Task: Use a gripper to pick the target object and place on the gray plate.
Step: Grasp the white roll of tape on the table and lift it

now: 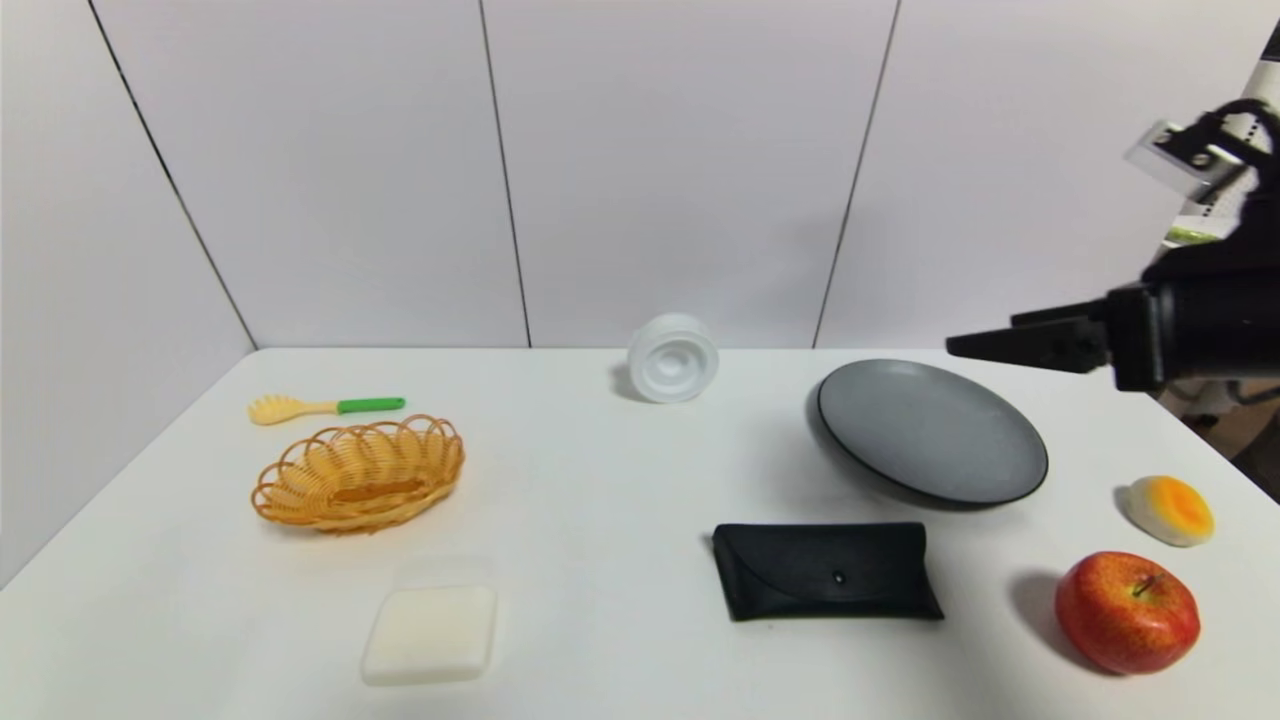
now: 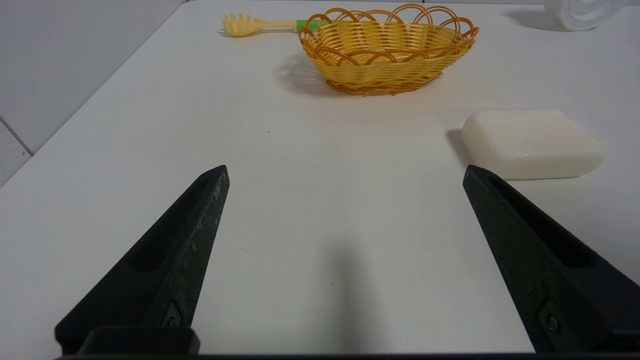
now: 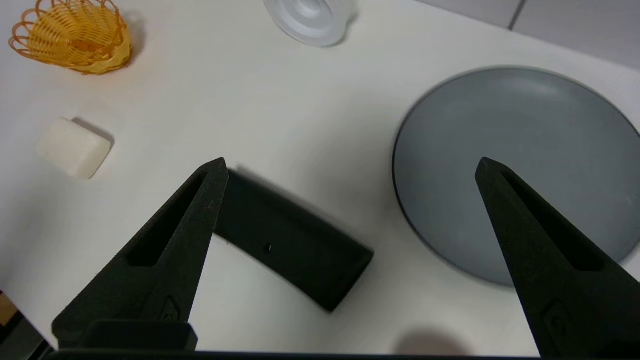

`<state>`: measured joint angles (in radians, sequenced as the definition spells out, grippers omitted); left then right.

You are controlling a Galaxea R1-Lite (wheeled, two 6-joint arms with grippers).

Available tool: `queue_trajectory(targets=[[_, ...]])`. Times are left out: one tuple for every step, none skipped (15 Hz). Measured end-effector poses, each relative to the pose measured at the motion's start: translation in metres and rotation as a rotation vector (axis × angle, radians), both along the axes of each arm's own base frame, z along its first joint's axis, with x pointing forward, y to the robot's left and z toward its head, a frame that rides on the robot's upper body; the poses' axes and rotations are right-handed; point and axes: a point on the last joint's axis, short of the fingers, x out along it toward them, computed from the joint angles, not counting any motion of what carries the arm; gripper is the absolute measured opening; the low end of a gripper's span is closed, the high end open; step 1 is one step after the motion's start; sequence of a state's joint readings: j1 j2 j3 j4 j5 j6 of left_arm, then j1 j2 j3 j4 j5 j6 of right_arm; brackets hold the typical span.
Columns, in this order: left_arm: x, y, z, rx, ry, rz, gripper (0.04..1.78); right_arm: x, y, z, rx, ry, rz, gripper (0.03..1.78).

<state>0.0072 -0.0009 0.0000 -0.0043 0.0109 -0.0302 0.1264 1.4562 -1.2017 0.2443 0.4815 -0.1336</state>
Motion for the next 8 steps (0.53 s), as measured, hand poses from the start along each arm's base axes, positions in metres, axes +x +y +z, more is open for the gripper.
queue_trajectory(targets=[[0.0,0.0,0.0,0.0,0.0,0.0,1.69,0.022,0.006,-0.001,0.0,-0.008,0.043,1.71],[0.0,0.0,0.0,0.0,0.0,0.0,1.69,0.042,0.013,-0.004,0.001,-0.018,0.094,1.71],[0.0,0.0,0.0,0.0,0.0,0.0,1.69,0.062,0.02,-0.007,0.005,-0.035,0.153,1.71],[0.0,0.0,0.0,0.0,0.0,0.0,1.69,0.081,0.027,-0.014,0.01,-0.062,0.231,1.71],[0.0,0.0,0.0,0.0,0.0,0.0,1.69,0.095,0.032,-0.021,0.016,-0.082,0.295,1.71],[0.0,0.0,0.0,0.0,0.0,0.0,1.69,0.109,0.037,-0.03,0.02,-0.11,0.359,1.71],[0.0,0.0,0.0,0.0,0.0,0.0,1.69,0.122,0.041,-0.038,0.022,-0.131,0.403,1.71],[0.0,0.0,0.0,0.0,0.0,0.0,1.69,0.134,0.045,-0.046,0.021,-0.151,0.431,1.71]])
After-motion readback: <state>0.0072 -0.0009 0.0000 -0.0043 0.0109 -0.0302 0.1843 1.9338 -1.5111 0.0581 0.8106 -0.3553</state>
